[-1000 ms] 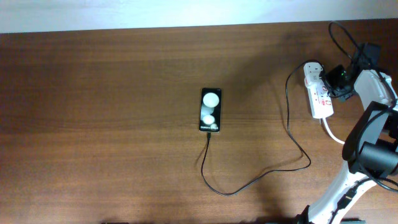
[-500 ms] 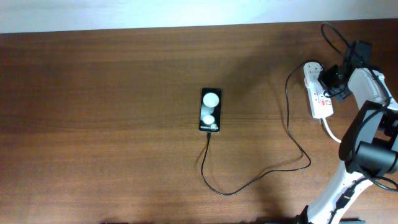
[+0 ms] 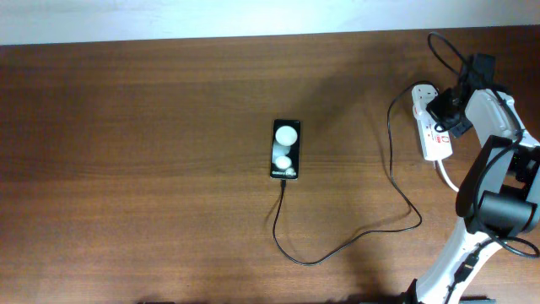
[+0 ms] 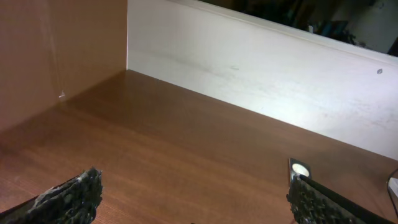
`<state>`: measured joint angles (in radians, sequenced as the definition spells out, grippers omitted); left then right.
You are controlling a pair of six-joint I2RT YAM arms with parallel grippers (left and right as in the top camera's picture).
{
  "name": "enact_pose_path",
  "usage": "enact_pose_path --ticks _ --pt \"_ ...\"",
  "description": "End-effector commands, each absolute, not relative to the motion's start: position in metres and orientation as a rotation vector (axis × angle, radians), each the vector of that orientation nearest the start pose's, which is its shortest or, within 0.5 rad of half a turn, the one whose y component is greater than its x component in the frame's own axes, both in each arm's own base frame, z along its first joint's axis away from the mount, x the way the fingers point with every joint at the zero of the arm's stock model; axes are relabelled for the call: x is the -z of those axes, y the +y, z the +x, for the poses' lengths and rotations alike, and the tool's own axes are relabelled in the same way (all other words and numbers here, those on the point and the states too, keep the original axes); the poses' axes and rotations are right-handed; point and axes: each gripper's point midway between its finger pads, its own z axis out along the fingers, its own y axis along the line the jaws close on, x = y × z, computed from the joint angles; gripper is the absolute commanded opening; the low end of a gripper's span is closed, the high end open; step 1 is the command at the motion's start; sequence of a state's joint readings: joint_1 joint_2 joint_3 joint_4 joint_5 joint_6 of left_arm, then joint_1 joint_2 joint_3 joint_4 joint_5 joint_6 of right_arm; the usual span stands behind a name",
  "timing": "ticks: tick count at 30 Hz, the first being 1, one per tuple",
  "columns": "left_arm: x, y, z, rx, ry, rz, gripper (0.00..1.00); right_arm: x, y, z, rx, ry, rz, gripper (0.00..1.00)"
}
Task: Plug charger to phone and switch on socket
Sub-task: 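Press the orange switch beside the charger plug with the right gripper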
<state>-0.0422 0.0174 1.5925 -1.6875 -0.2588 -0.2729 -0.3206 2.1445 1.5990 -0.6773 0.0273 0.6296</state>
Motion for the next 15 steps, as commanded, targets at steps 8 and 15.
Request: enact_pose_path --ticks 8,15 --pt "-0.335 0.048 -0.067 0.027 1.623 -0.388 0.99 0.004 -0.093 0.462 -0.236 2.656 1.206 0.04" --pt "-0.335 0.048 -0.067 0.027 1.623 -0.388 0.99 -0.028 -0.143 0.458 -0.086 2.588 1.31 0.04"
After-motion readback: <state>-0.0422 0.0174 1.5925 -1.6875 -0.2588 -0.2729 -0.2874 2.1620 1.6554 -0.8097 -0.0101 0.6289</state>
